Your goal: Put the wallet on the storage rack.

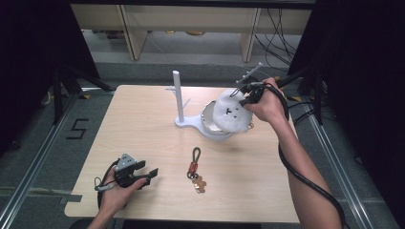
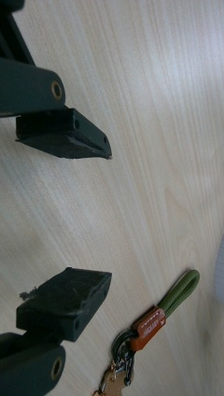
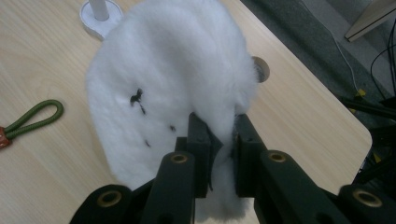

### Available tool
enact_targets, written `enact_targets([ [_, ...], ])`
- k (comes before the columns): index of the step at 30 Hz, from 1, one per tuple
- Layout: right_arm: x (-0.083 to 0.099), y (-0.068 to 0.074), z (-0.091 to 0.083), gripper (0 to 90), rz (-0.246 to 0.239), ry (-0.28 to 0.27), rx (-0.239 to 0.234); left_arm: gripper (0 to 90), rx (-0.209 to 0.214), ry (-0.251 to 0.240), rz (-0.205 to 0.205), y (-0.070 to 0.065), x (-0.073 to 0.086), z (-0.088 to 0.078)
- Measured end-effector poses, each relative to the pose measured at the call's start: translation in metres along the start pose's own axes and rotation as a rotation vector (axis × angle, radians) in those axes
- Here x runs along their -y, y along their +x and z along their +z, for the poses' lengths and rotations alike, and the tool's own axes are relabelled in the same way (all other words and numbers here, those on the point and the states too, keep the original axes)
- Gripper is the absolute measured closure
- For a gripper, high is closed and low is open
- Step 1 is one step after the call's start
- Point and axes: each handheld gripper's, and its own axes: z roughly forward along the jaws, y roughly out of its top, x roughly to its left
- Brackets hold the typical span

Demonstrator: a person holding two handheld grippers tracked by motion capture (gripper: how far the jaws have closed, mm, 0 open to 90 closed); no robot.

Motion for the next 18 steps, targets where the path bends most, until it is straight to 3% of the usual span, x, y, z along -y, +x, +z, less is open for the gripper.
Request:
enact_targets([
  [18,-0.023,0.002,0.004,81.3,-0.015,-0.025,0.004,32.9,0.002,0.0,0.001,0.0,0.0,0.0],
])
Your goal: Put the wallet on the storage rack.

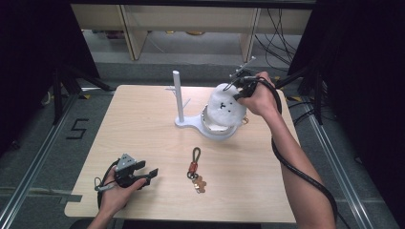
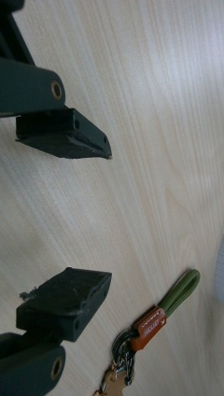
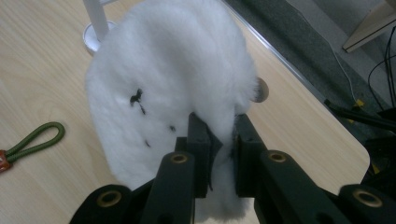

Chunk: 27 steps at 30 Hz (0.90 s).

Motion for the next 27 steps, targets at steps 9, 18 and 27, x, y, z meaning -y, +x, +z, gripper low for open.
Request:
enact_targets([
  [9,-0.008,0.004,0.005,81.2,-0.006,-0.006,-0.003,32.9,0.002,0.001,0.003,0.0,0.0,0.0],
  [18,-0.01,0.006,0.02,80.9,0.014,-0.003,-0.005,32.9,0.007,-0.001,0.0,0.0,0.0,0.0],
  [27,-0.009,0.007,0.037,80.8,0.004,0.006,0.002,32.9,-0.001,0.0,0.002,0.0,0.0,0.0],
])
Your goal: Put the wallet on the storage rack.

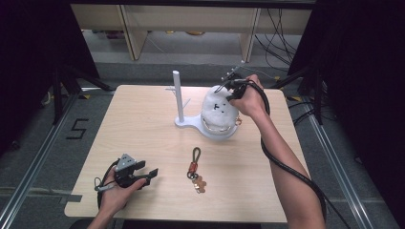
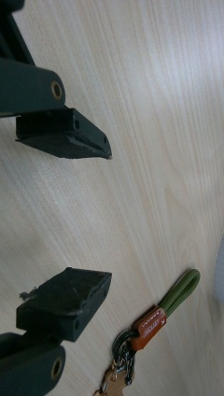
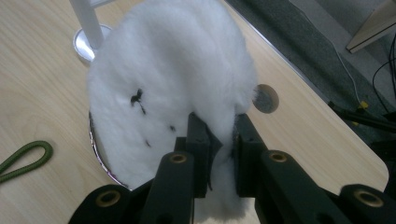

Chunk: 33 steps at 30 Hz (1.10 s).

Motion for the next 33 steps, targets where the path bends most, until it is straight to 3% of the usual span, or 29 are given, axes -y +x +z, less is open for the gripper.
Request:
enact_targets([
  [11,0.001,0.004,0.019,80.3,-0.017,0.022,0.041,32.9,0.0,0.0,0.001,0.0,0.0,0.0],
  [23,0.004,0.008,0.027,78.8,-0.036,0.031,0.09,32.9,0.001,0.001,0.003,0.0,0.0,0.0],
  [25,0.004,0.007,0.029,78.5,-0.072,0.036,0.103,32.9,0.001,0.001,0.004,0.0,0.0,0.0],
  [28,0.005,0.009,0.03,78.0,-0.058,0.04,0.104,32.9,0.002,0.0,0.003,0.0,0.0,0.0],
  [33,0.006,0.008,0.032,73.3,-0.074,0.048,0.111,32.9,0.003,0.0,0.004,0.0,0.0,0.0],
])
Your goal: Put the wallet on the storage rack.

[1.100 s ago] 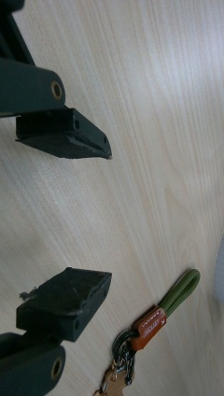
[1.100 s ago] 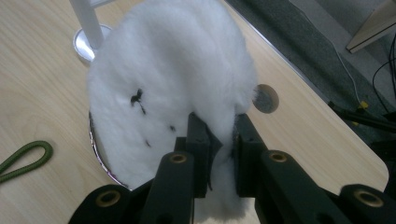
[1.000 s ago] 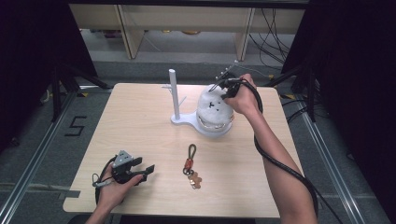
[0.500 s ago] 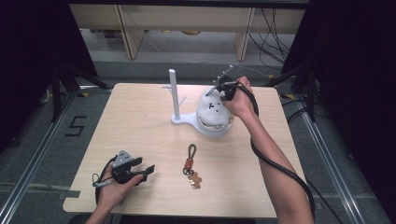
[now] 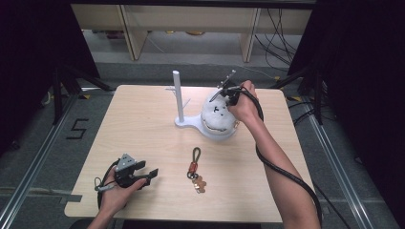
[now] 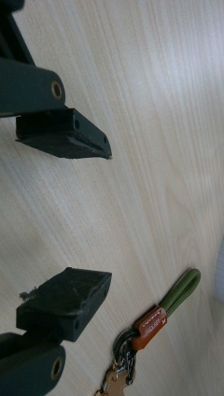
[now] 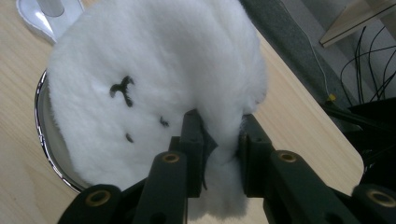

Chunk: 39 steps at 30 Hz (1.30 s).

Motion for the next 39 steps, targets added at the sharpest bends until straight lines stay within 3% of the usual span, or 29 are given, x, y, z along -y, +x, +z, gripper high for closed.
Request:
enact_targets([
  [9,0.002,-0.001,-0.002,51.7,0.067,-0.007,0.01,32.9,0.001,0.0,-0.009,0.0,0.0,0.0],
  [11,0.002,0.0,-0.004,48.6,0.1,-0.003,0.004,32.9,-0.001,0.0,-0.001,0.0,0.0,0.0],
  [17,0.002,-0.004,-0.01,41.3,0.131,-0.031,-0.011,32.8,-0.003,0.0,0.0,0.0,0.0,0.0],
  [30,0.006,-0.011,-0.025,37.1,0.175,-0.112,0.023,32.7,-0.005,0.0,-0.001,0.0,0.0,0.0],
  [39,0.02,-0.012,-0.03,40.6,0.223,-0.154,-0.014,32.5,0.0,0.001,0.005,0.0,0.0,0.0],
])
